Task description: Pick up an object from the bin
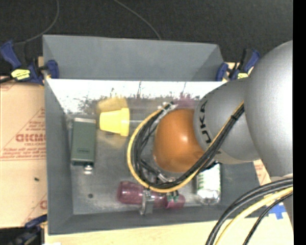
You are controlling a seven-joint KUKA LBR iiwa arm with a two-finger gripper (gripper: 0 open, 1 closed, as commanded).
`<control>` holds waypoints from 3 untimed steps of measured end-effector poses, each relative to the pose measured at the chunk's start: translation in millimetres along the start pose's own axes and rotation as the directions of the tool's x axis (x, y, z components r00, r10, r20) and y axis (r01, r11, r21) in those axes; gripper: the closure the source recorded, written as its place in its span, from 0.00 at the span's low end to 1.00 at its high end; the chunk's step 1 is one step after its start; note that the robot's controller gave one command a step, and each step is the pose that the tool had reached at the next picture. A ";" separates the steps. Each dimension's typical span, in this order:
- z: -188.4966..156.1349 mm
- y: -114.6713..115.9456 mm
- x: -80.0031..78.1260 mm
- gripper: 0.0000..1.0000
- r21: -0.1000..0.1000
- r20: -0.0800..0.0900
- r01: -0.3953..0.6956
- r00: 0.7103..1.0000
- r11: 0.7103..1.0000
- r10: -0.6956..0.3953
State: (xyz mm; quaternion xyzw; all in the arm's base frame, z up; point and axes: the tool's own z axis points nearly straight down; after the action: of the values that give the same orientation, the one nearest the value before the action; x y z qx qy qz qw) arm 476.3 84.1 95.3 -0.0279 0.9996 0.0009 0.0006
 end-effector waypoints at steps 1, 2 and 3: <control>-38.4 4.4 4.7 0.00 0.002 -0.001 0.052 0.999 0.999 -0.052; -3.1 -2.9 4.5 0.00 0.000 -0.001 -0.058 0.998 0.998 0.058; 23.1 11.4 -0.4 0.00 0.000 0.014 -0.024 1.000 1.000 0.024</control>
Offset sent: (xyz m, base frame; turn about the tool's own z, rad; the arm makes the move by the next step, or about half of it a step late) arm -0.0044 -0.0030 0.0047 0.0599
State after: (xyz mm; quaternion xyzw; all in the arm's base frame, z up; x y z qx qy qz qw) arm 476.1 95.5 72.2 -0.0158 0.9998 0.0010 0.0078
